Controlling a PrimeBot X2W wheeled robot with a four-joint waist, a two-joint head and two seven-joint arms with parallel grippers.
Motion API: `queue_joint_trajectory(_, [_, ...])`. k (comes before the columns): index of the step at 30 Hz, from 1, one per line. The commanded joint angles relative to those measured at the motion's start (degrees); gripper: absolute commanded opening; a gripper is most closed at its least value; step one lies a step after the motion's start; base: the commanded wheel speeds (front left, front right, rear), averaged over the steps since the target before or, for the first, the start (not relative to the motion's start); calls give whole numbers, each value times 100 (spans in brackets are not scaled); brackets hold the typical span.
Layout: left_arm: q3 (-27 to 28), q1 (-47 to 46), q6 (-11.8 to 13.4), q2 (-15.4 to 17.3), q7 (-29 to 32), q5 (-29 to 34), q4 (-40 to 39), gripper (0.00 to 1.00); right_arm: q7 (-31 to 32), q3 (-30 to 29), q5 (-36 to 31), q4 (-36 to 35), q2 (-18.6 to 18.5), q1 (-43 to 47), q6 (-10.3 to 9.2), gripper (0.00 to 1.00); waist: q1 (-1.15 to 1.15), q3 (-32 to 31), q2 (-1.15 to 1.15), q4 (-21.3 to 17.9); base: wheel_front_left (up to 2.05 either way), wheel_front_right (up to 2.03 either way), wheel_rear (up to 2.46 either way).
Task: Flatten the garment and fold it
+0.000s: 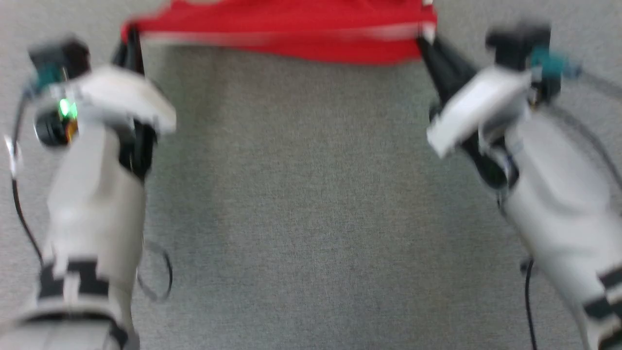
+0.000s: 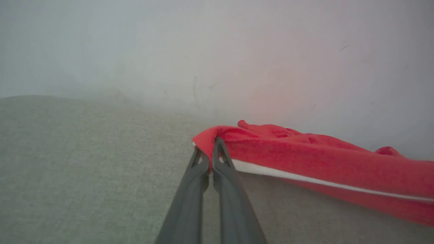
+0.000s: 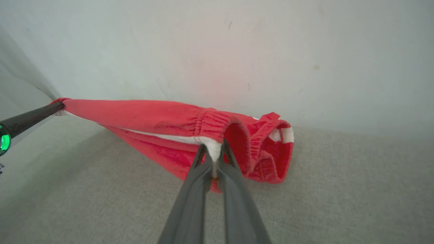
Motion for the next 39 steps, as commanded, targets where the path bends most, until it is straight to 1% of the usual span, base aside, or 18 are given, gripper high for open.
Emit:
queue_joint_trajectory(1, [66,249,-15,55,-28,0,-151,0,-55,16,76,-131,-93,218,-12,0,1,-476,0,63,0,0,0])
queue_joint_trajectory(3, [145,852,-9,43,-30,24,-579,0,-127,1,127,-474,-293,746,-12,0,1,-701,0,100,0,0,0])
queue_joint_trajectory(6, [204,1842,72,46,-31,134,-1212,0,-173,-48,84,-1052,-494,1596,-12,0,1,-1059,0,105,0,0,0])
queue_joint_trajectory(9, [197,2812,177,16,-31,221,-1838,0,-149,-215,-69,-1652,-626,2447,-12,0,1,-1369,0,116,0,0,0])
queue_joint_trajectory(12, [192,3705,339,-10,41,241,-2524,0,-14,-495,-243,-2288,-636,3332,-12,0,1,-1612,0,143,0,0,0])
queue_joint_trajectory(16, [235,4832,670,0,422,250,-3630,0,352,-965,-600,-3095,-462,4442,-12,0,1,-1839,0,194,0,0,0])
queue_joint_trajectory(20, [315,5878,1035,-15,915,231,-4870,0,807,-1369,-1037,-3860,-132,5479,-12,0,1,-1947,0,276,0,0,0])
queue_joint_trajectory(25, [488,6949,1456,-48,1509,149,-6134,0,1358,-1747,-1439,-4662,259,6578,-12,0,1,-1994,0,414,0,0,0])
queue_joint_trajectory(29, [623,7533,1650,-42,1891,40,-6806,0,1683,-2027,-1613,-5088,451,7199,-12,0,1,-1914,0,459,0,0,0])
queue_joint_trajectory(32, [690,7705,1709,1,2103,-31,-7155,0,1887,-2191,-1682,-5267,508,7424,-12,0,1,-1805,0,454,0,0,0])
queue_joint_trajectory(35, [690,7541,1674,82,2234,-81,-7336,0,1987,-2255,-1660,-5350,610,7317,-12,0,1,-1689,0,427,0,0,0])
queue_joint_trajectory(39, [574,6844,1486,269,2431,-144,-7244,0,2028,-2163,-1628,-5284,710,6821,-12,0,1,-1457,0,344,0,0,0])
